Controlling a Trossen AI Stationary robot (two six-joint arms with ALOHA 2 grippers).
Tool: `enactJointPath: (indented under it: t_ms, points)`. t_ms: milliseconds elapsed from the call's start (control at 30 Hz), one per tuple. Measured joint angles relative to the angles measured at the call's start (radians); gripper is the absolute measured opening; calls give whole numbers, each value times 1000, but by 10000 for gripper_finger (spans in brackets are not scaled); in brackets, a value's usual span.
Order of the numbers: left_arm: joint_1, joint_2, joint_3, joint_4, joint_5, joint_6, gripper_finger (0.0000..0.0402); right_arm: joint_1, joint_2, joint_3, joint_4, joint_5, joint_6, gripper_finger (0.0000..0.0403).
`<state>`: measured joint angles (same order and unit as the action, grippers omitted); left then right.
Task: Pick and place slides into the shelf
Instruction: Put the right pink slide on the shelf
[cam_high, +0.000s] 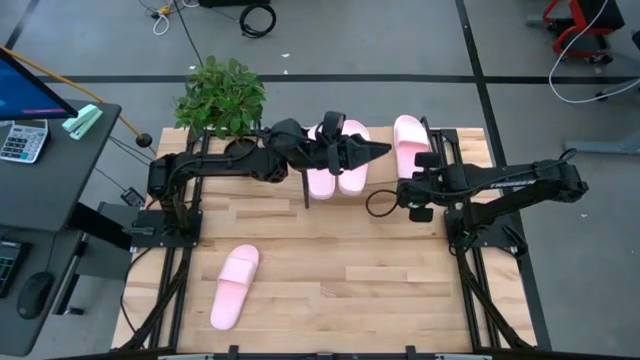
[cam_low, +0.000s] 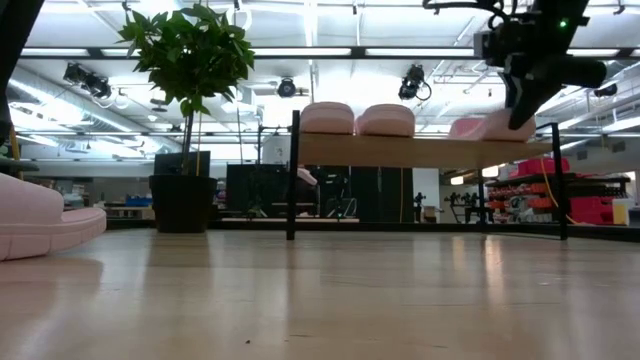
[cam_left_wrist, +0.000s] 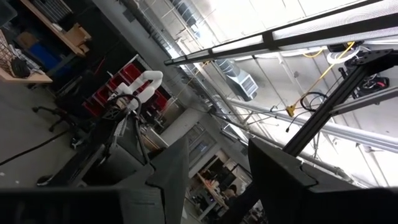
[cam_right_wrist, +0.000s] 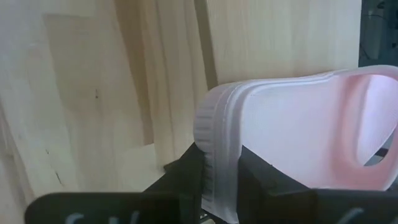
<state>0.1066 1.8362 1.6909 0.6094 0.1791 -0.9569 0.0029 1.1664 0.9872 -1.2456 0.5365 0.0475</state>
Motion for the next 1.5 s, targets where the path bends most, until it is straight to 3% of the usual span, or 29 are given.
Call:
enactJointPath:
  t_ms: [867, 1500]
  points:
    - [2, 0, 0, -3, -1, 3, 172, -1, -88, 37, -87, 30, -36, 66]
    - [2, 0, 0, -7, -2, 27, 172, -1, -88, 37, -69, -25, 39, 171]
